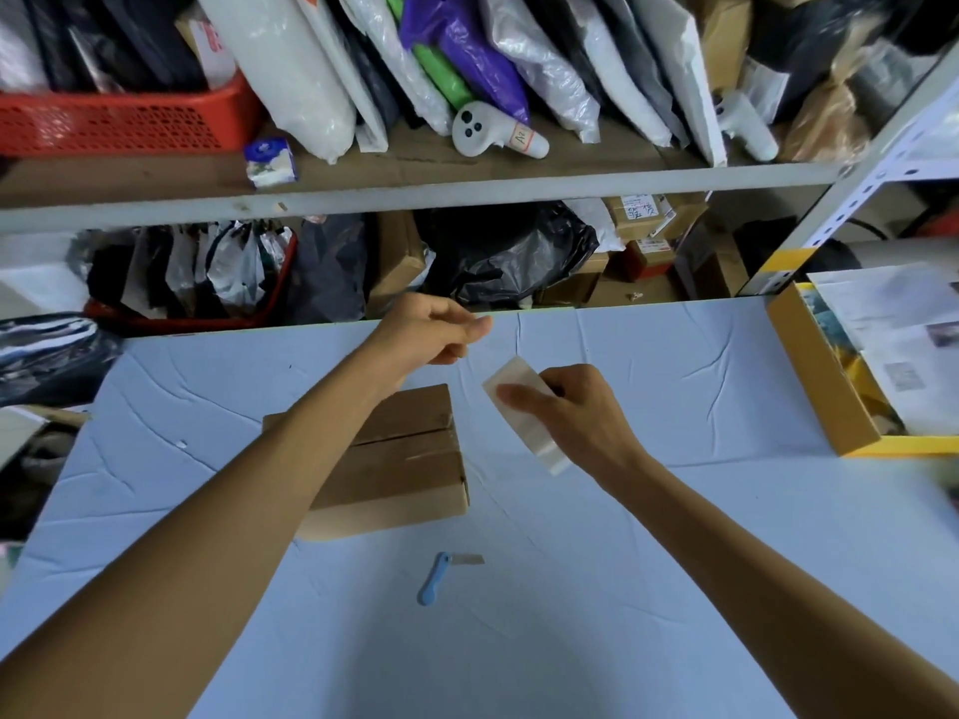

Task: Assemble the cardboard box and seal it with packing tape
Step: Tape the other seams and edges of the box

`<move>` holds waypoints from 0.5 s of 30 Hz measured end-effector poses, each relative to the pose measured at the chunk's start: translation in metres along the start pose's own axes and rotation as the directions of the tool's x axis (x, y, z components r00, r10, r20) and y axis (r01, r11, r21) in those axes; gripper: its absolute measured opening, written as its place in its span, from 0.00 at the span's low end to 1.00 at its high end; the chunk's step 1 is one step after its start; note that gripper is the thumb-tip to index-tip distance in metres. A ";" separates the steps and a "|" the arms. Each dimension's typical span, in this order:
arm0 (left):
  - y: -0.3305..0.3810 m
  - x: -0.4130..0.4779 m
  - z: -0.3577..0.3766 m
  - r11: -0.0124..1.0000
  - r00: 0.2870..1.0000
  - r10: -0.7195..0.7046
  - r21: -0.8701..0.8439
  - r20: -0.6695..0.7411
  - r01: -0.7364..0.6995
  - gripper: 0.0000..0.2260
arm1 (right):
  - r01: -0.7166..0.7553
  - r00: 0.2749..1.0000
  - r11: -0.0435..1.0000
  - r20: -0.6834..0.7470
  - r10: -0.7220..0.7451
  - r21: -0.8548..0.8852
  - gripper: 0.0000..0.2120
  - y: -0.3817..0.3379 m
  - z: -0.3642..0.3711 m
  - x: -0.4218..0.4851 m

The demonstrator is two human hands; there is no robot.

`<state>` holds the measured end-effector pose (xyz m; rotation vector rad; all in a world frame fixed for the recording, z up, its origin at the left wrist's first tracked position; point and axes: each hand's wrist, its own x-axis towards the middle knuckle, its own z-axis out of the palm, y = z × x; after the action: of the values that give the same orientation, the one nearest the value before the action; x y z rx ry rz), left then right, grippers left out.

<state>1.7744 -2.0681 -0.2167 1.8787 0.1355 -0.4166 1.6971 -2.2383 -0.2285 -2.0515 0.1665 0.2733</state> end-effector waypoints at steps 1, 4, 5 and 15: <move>0.002 0.001 -0.001 1.000 1.000 -0.009 0.017 0.006 0.009 0.07 | -0.003 1.000 1.000 -0.012 0.003 0.004 0.18 -0.001 0.000 0.000; 0.004 0.004 -0.001 1.000 0.998 -0.014 -0.017 -0.059 0.013 0.08 | 0.018 1.000 0.999 0.020 -0.019 0.042 0.16 -0.003 -0.002 -0.002; 0.004 0.005 -0.001 1.000 0.994 -0.003 -0.021 -0.107 0.000 0.07 | 0.035 0.998 0.997 0.051 -0.038 0.065 0.16 -0.002 -0.003 -0.004; 0.009 0.002 -0.006 0.999 0.991 0.019 0.032 -0.129 -0.015 0.06 | 0.076 0.950 0.977 0.284 -0.133 0.201 0.14 0.027 0.003 -0.008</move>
<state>1.7804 -2.0659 -0.2078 1.9359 0.2005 -0.2865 1.6823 -2.2487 -0.2507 -1.8011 -0.0993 0.4768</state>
